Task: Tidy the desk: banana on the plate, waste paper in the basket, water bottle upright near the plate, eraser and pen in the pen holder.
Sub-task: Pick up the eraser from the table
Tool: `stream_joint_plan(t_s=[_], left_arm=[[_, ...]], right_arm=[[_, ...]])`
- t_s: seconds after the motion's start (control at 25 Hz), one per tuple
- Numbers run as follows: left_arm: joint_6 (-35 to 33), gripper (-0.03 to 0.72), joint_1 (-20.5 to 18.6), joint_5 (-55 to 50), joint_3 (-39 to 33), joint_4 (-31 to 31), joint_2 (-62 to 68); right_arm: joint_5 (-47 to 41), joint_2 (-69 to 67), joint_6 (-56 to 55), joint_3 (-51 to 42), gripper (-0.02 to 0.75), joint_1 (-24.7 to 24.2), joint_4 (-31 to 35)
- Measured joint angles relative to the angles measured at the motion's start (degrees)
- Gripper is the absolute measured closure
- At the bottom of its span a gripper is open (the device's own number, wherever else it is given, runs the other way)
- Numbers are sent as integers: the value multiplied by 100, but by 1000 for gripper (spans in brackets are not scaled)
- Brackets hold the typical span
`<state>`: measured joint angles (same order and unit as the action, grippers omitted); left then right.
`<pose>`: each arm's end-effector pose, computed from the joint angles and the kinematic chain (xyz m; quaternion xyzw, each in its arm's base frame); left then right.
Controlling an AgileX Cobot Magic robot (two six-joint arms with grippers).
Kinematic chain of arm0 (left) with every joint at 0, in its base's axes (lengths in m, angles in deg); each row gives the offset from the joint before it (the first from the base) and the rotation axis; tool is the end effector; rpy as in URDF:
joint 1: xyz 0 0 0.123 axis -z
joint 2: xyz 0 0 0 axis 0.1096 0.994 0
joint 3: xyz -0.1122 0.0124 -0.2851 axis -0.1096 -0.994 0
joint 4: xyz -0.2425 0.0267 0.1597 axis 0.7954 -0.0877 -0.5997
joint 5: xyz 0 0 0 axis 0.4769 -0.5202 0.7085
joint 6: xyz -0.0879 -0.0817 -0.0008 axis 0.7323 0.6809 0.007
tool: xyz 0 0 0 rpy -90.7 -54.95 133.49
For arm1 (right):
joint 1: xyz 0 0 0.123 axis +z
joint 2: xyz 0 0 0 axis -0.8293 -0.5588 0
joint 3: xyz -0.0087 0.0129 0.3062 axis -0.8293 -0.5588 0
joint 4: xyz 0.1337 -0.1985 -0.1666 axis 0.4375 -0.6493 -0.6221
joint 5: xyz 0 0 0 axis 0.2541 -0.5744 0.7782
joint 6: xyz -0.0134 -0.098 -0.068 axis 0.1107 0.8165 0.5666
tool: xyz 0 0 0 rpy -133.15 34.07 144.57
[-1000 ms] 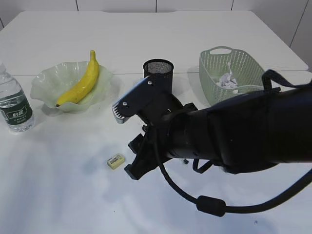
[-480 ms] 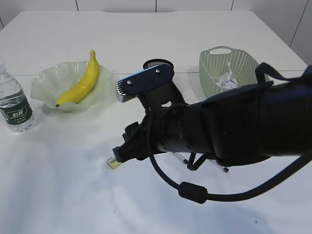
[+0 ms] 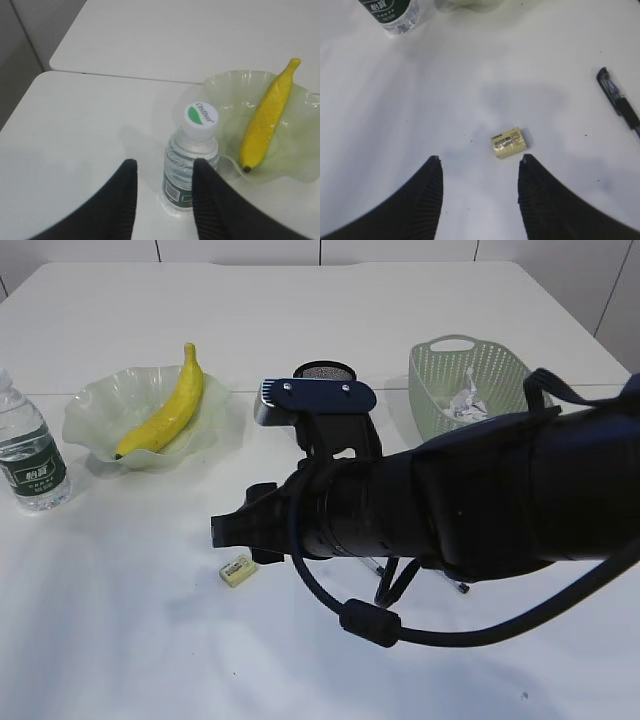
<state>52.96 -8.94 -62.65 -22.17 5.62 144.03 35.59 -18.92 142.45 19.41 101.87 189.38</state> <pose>0.3067 0.0210 0.2721 -0.0817 0.8401 0.0063 0.5362 0.2950 0.2978 0.1784 -0.1529 0.8877 0.2393 0.3624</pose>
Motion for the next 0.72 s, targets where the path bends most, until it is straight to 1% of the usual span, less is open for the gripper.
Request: stream_joint_plan(t_s=[0.32, 0.56, 0.72], left_arm=[[0, 434, 0, -3, 0, 0, 0], [0, 434, 0, -59, 0, 0, 0], [0, 434, 0, -79, 0, 18, 0]], right_arm=[[-631, 0, -967, 0, 366, -12, -21], [-1371, 0, -1748, 0, 366, -180, -54], [-1892, 0, -2224, 0, 366, -393, -78]])
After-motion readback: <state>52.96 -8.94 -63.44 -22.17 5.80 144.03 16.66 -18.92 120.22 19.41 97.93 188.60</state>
